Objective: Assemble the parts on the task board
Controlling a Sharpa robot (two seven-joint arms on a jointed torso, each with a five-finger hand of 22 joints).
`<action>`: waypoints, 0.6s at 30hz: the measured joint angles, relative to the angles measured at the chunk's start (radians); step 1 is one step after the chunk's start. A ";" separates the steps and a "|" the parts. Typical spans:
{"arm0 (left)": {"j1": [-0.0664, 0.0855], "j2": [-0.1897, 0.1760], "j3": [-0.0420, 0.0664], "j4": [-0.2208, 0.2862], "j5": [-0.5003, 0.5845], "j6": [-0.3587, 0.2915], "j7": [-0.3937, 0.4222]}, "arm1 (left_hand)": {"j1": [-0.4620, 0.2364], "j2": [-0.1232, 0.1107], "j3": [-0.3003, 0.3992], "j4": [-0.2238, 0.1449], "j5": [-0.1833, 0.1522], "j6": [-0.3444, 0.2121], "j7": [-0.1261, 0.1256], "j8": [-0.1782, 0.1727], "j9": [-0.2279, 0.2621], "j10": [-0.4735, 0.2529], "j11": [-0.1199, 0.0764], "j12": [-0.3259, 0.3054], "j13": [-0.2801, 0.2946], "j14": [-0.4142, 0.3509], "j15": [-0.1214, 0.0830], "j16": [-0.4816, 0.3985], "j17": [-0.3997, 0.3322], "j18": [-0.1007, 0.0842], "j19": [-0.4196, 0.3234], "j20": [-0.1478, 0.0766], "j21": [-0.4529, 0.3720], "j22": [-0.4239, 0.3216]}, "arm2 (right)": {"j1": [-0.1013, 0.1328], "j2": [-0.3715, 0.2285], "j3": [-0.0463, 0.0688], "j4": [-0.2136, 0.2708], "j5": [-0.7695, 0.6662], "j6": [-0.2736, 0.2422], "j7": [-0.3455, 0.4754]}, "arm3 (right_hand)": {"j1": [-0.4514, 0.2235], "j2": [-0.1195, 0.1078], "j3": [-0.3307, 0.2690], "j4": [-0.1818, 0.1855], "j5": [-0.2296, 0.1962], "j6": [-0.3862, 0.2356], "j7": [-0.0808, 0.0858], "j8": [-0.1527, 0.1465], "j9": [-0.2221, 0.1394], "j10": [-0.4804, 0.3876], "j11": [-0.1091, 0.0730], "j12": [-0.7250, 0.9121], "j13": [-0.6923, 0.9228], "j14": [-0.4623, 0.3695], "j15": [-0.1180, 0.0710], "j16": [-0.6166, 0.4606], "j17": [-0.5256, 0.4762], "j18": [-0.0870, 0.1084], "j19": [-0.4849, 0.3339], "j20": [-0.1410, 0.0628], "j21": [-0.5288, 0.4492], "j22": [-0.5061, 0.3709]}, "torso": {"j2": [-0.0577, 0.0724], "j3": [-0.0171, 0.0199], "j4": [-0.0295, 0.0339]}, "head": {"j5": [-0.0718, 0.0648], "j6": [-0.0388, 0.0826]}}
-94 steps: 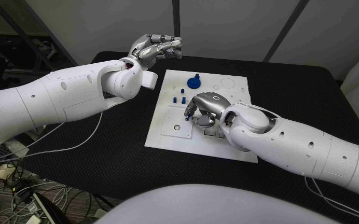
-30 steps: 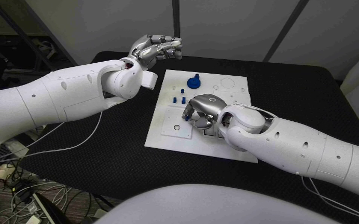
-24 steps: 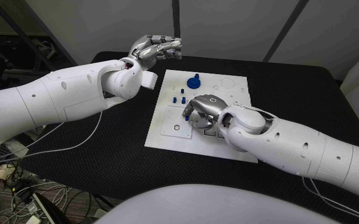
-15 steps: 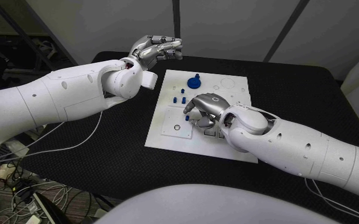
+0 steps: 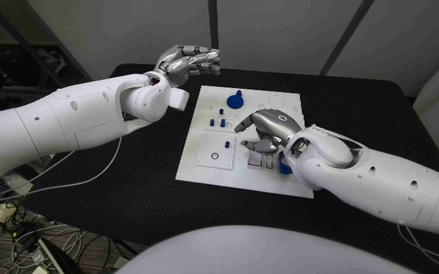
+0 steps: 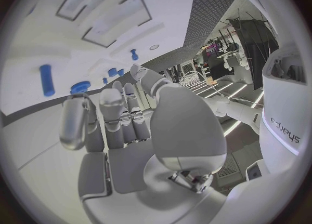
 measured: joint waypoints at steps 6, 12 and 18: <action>0.000 0.001 -0.002 -0.002 0.000 0.005 -0.003 | 0.000 0.000 0.000 0.000 0.000 0.000 0.000 0.000 0.000 0.000 0.000 0.000 0.000 0.000 0.000 0.000 0.000 0.000 0.000 0.000 0.000 0.000 | 0.044 -0.060 0.043 0.001 0.016 0.019 -0.037 | 0.000 0.000 -0.016 0.007 -0.024 0.011 0.000 0.000 0.001 0.007 0.000 0.000 0.000 0.004 -0.004 0.012 0.005 0.000 0.007 0.000 0.009 0.000 | -0.001 -0.0011 -0.0035 | -0.014 0.000; 0.000 0.002 -0.003 -0.004 0.000 0.008 -0.004 | 0.000 0.000 -0.003 -0.003 0.000 0.000 0.000 0.000 0.000 0.000 0.000 0.000 0.000 0.000 0.000 0.000 0.000 0.000 0.000 0.000 0.000 -0.001 | 0.073 -0.077 0.053 -0.019 0.018 0.071 -0.072 | 0.008 -0.008 -0.047 0.022 -0.076 0.013 -0.002 0.000 0.001 0.007 0.000 0.000 -0.002 0.004 -0.004 0.014 -0.009 0.000 0.007 0.000 0.012 0.000 | -0.001 -0.0016 -0.0040 | -0.026 0.000; 0.000 0.006 -0.004 -0.006 0.000 0.010 -0.004 | 0.000 0.000 -0.003 -0.003 0.000 0.000 0.000 0.000 0.000 0.000 0.000 0.000 0.000 0.000 0.000 0.000 0.000 0.000 0.000 0.000 0.000 -0.001 | 0.081 -0.068 0.054 -0.051 0.008 0.141 -0.101 | 0.014 -0.014 -0.058 0.031 -0.076 0.016 -0.005 0.000 0.001 -0.002 0.002 -0.005 -0.003 0.004 -0.004 0.014 -0.022 0.000 0.006 0.000 0.004 0.000 | -0.001 -0.0020 -0.0025 | -0.029 0.000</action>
